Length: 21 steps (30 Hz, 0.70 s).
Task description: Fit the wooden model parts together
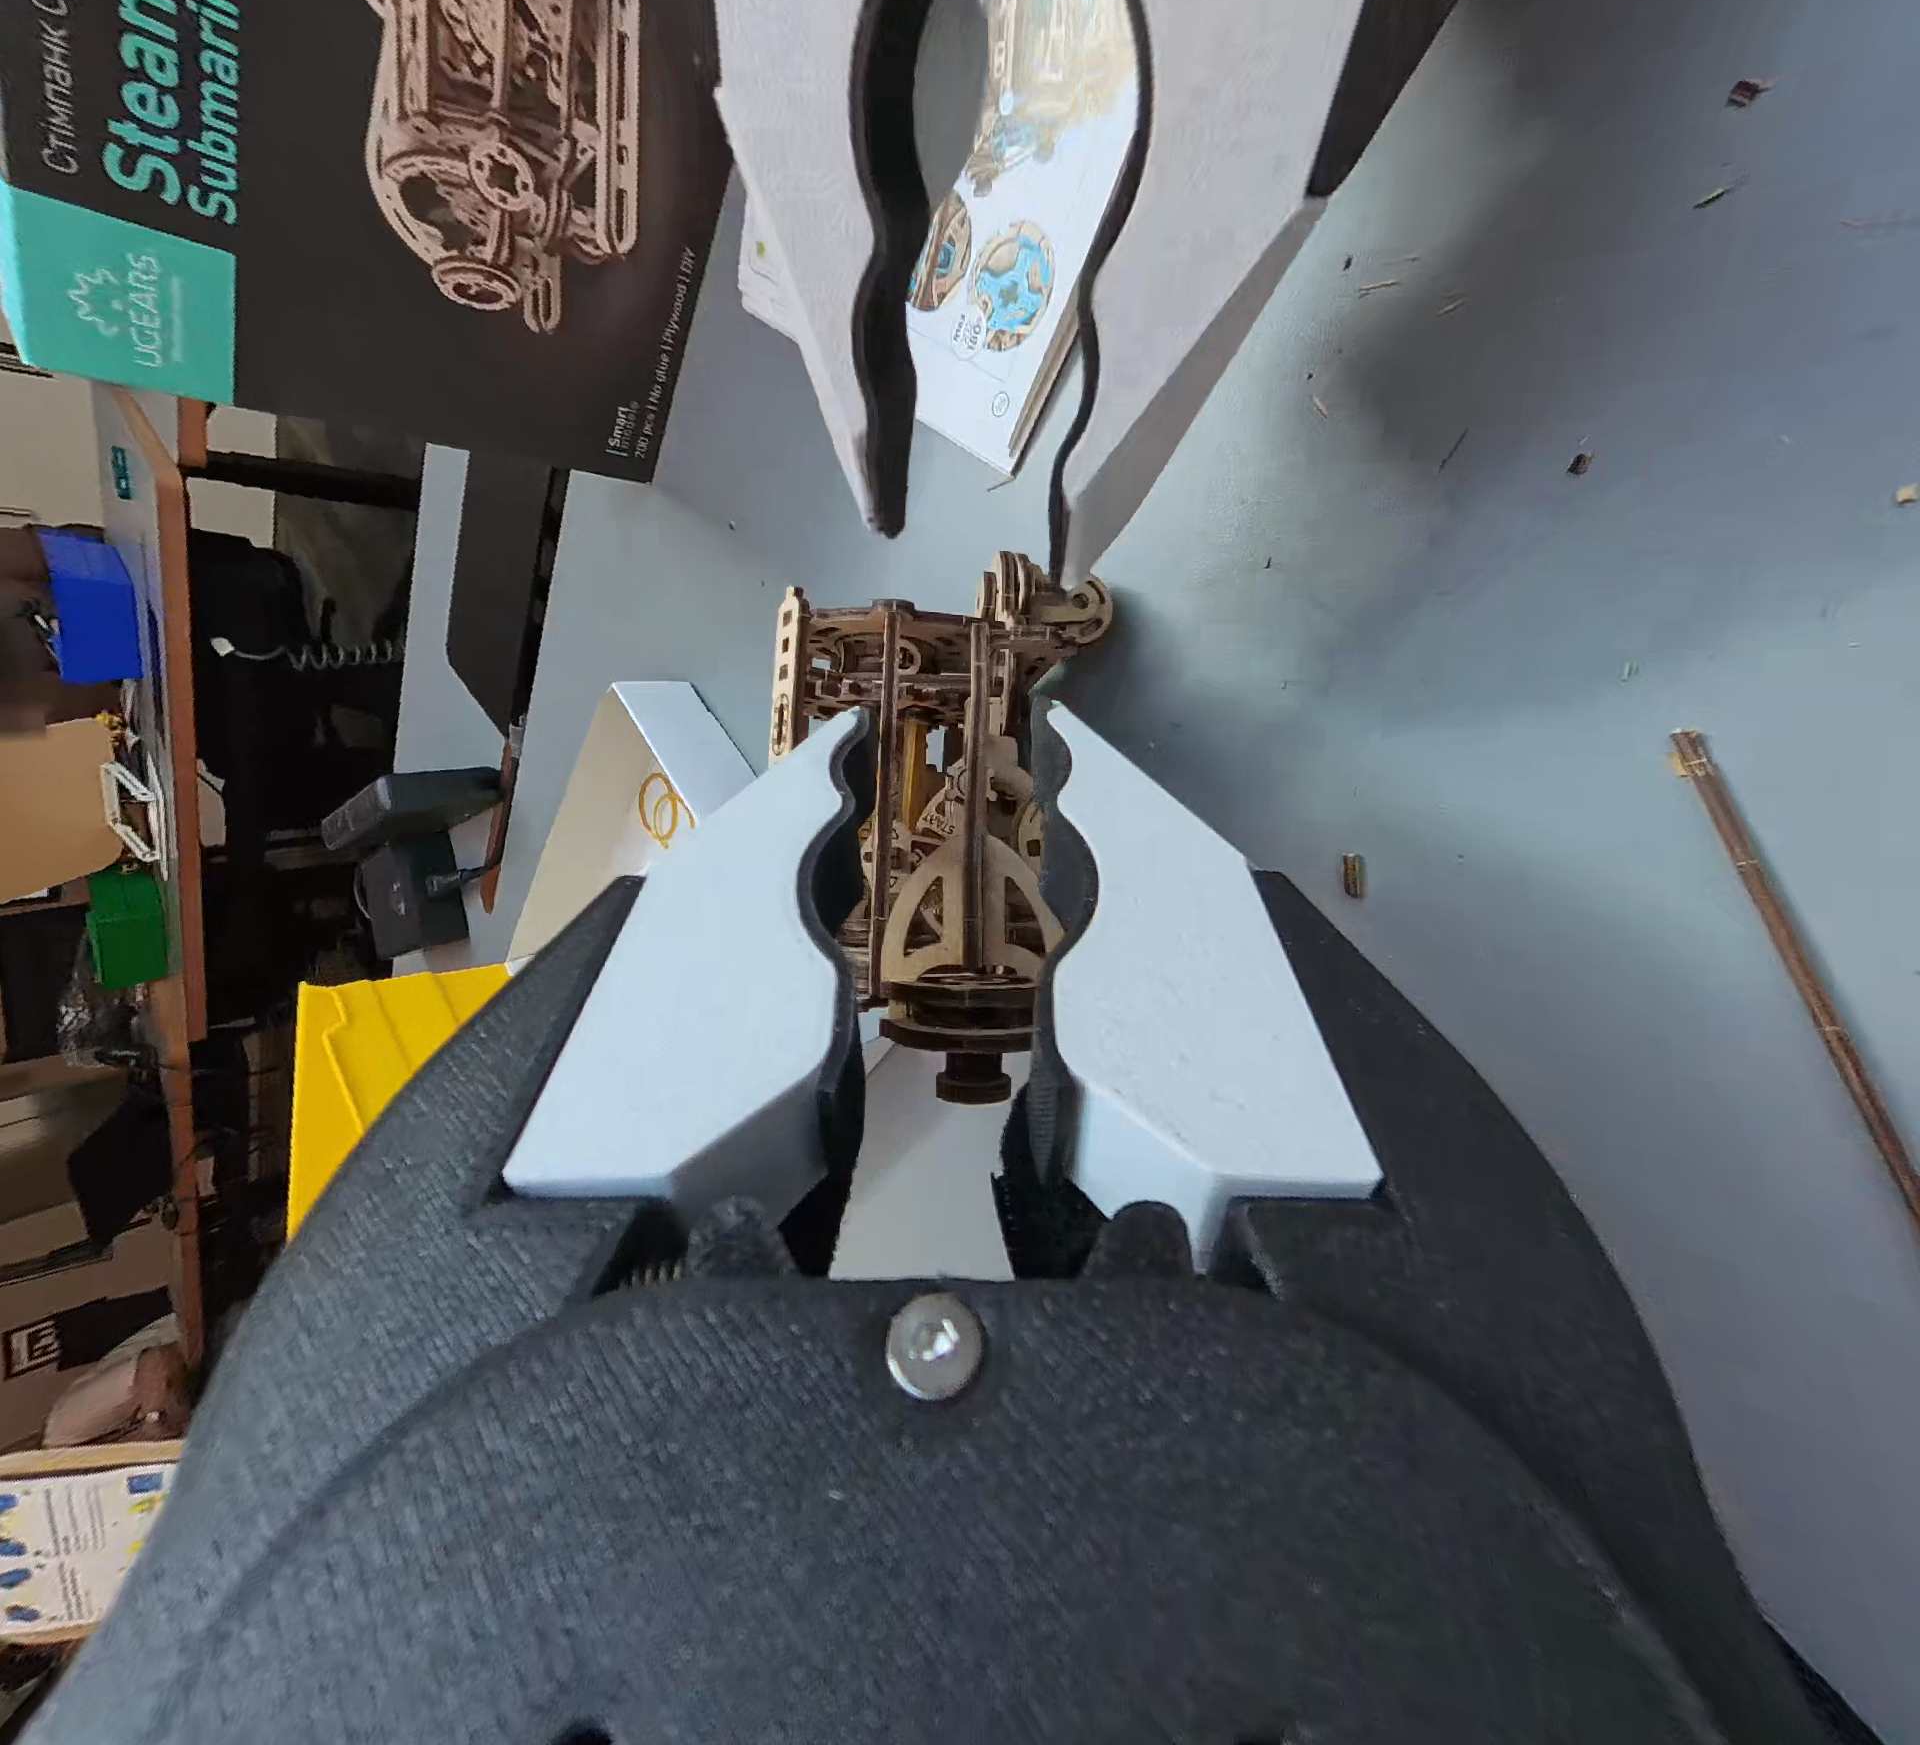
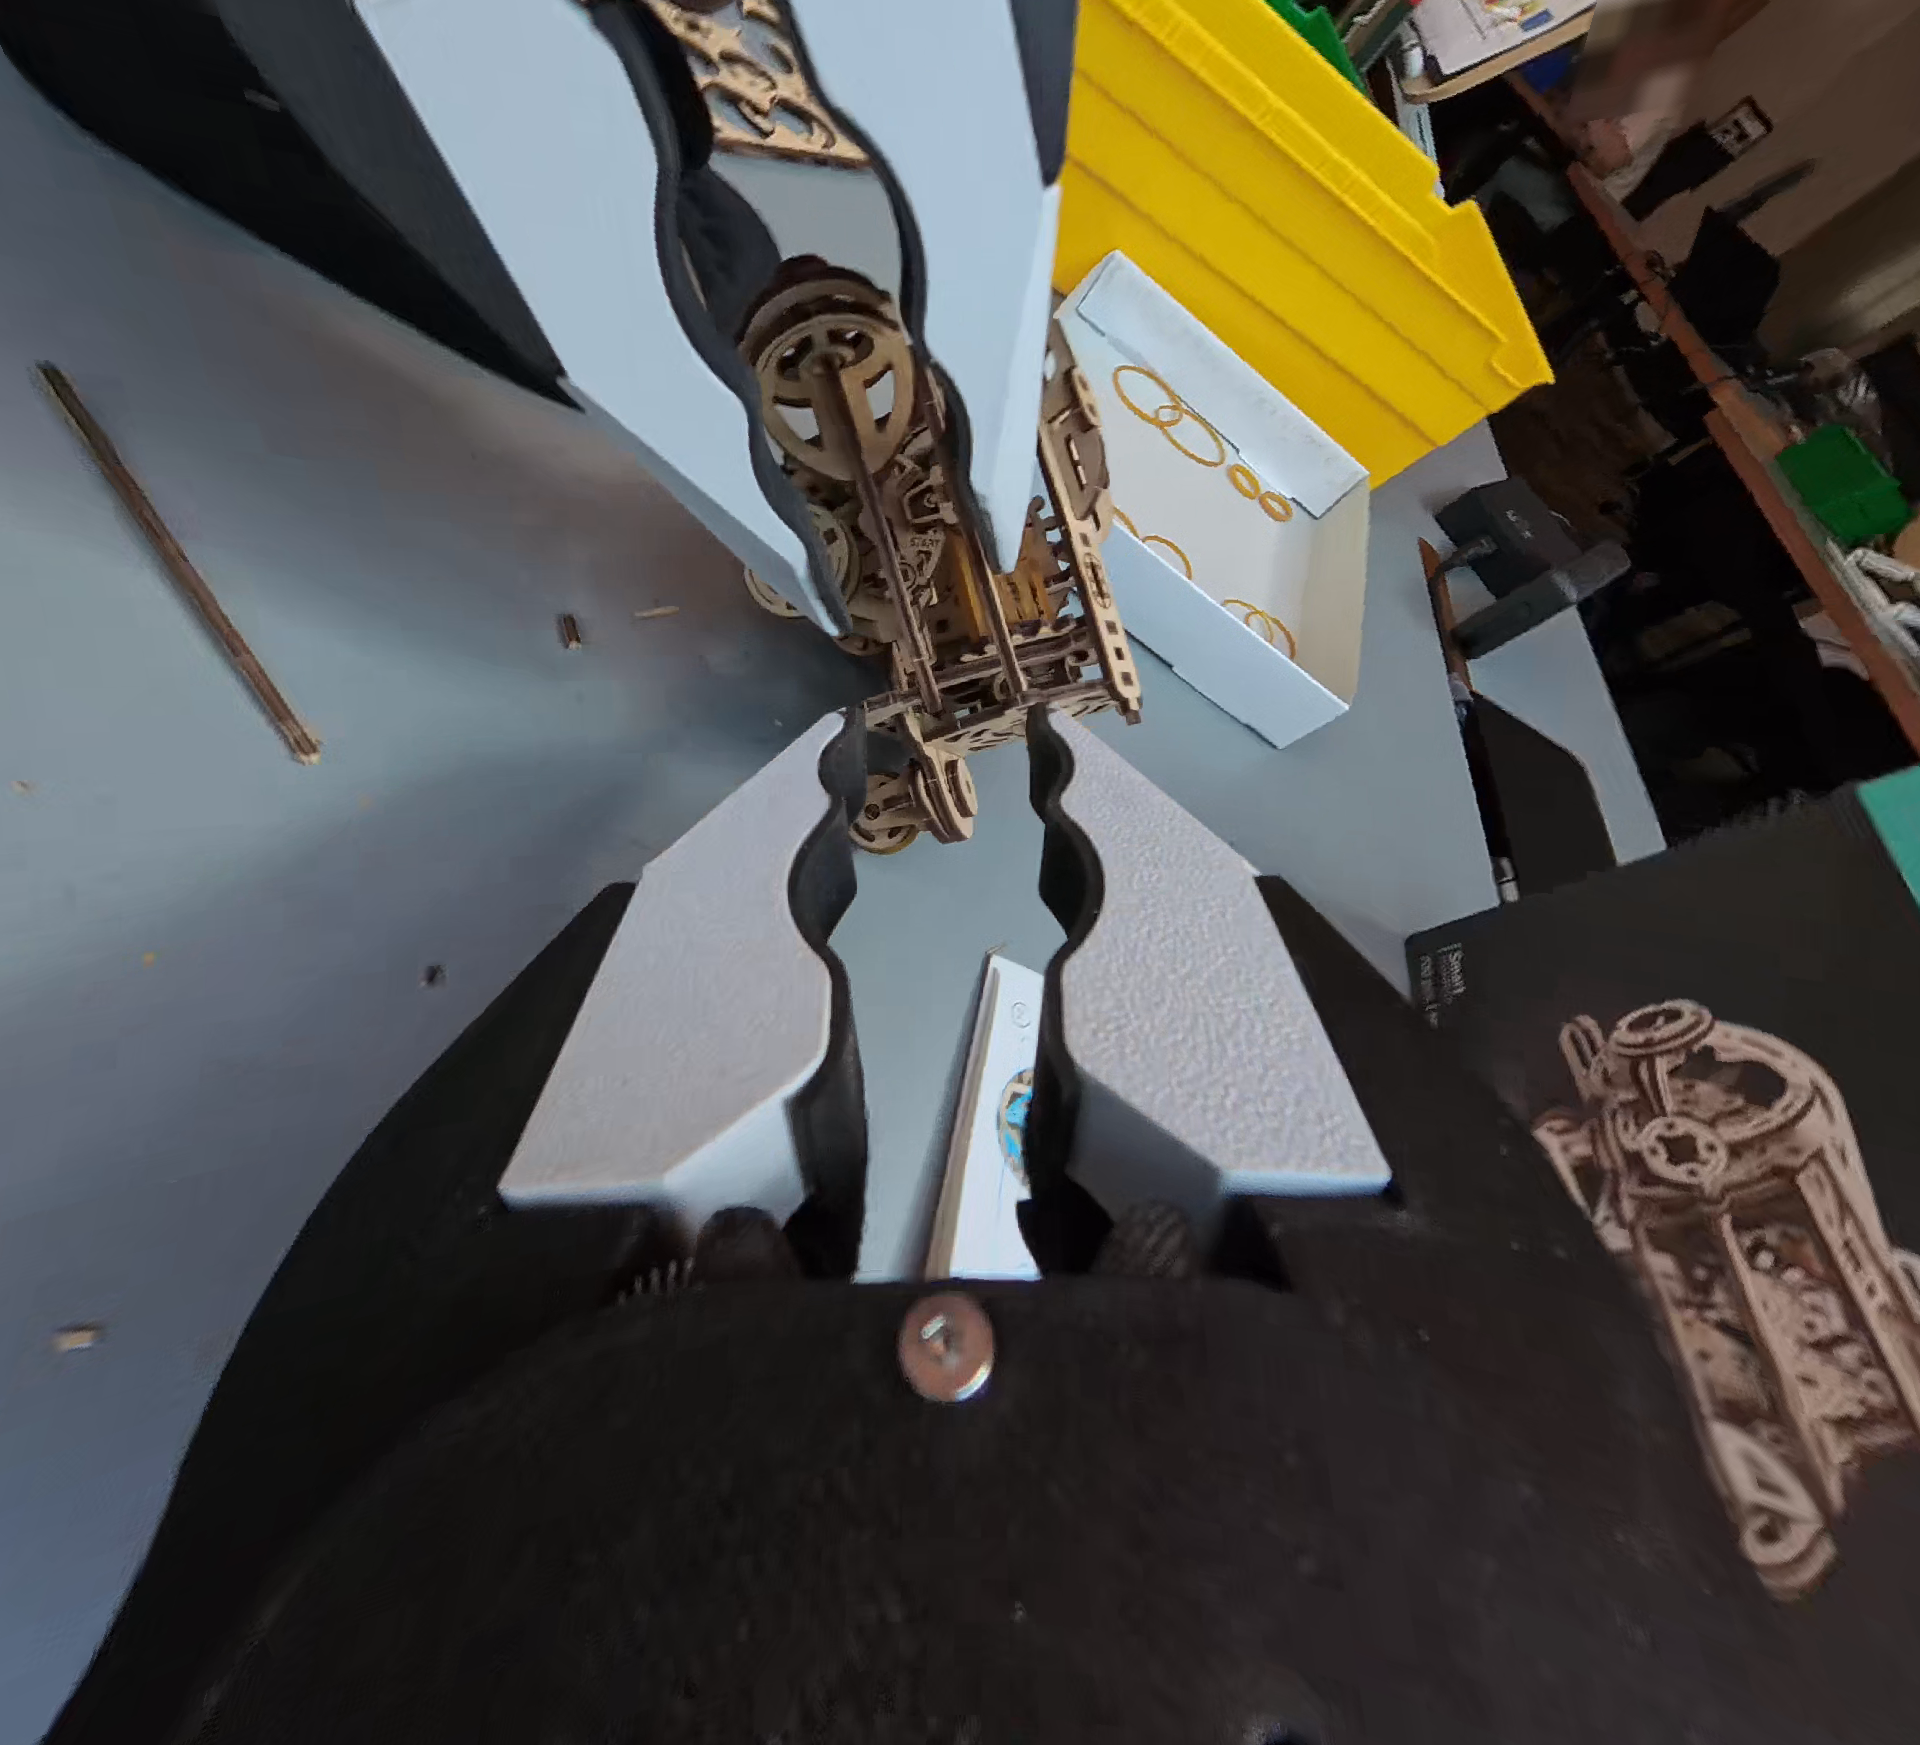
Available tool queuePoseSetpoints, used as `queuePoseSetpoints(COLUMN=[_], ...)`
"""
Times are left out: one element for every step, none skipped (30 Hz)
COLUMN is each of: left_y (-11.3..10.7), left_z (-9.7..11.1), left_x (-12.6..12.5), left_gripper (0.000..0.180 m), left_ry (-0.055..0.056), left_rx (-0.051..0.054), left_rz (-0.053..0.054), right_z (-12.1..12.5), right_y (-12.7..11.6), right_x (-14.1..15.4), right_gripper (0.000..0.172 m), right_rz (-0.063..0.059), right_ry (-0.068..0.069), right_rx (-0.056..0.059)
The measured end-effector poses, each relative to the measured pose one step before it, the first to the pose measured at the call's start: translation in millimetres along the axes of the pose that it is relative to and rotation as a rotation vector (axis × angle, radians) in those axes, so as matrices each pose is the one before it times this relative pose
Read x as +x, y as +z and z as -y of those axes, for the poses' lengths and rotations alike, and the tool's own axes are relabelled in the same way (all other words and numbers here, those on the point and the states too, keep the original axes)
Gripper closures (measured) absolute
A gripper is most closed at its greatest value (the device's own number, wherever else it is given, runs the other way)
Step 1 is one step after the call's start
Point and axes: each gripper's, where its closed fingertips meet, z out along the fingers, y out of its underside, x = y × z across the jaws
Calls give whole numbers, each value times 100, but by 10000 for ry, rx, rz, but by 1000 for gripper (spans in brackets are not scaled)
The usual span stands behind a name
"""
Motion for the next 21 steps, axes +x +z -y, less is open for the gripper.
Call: queuePoseSetpoints(left_y=[98,10,-17,-22,-17,-17,-12,-50,-105,-194,-303,-428,-588,-807,-1092,-1435,-1728,-1795,-1572,-1145,-702], left_z=[8,115,88,52,47,5,23,54,105,150,184,246,391,558,822,1279,1886,2374,2473,2079,1411], left_x=[-13,46,107,12,-68,-72,-100,-69,-104,-189,-273,-372,-468,-653,-1053,-1571,-1979,-2048,-1824,-1316,-838], left_gripper=[154,155,157,157,157,157,157,157,157,157,158,162,163,159,155,152,148,144,140,140,139], left_ry=[-68,-104,-124,-100,-38,-10,-23,-25,-27,-31,-44,-54,-84,-178,-276,-312,-355,-418,-385,-141,79], left_rx=[-67,18,-2,-25,-8,-28,-29,8,42,91,144,227,360,496,641,851,1110,1281,1239,971,615], left_rz=[-160,-183,-211,-133,-55,-37,-19,-43,-30,-3,12,33,40,67,204,393,507,464,325,127,-15], right_z=[31,-232,-266,-187,-121,-243,-256,-35,232,403,525,473,129,-96,79,485,828,1005,1122,364,-154], right_y=[-403,-252,-163,-80,13,88,81,-31,-230,-370,-454,-429,-367,-318,-249,-291,-331,-334,-206,-37,14], right_x=[-143,-187,-172,-68,-197,-329,63,250,94,197,344,239,-161,-177,78,104,-93,-178,-207,328,651], right_gripper=[142,144,145,147,149,148,147,143,142,142,142,142,142,144,146,147,147,148,148,152,153], right_rz=[17,21,-40,-116,-22,68,-198,-333,-239,-304,-399,-328,-35,-14,-201,-190,-46,31,65,-218,-393], right_ry=[763,849,859,793,615,337,215,166,121,86,62,98,115,157,336,453,387,209,-206,-636,-324], right_rx=[27,-156,-174,-64,-53,-240,-271,-78,165,291,399,385,166,55,224,526,659,682,710,121,-341])
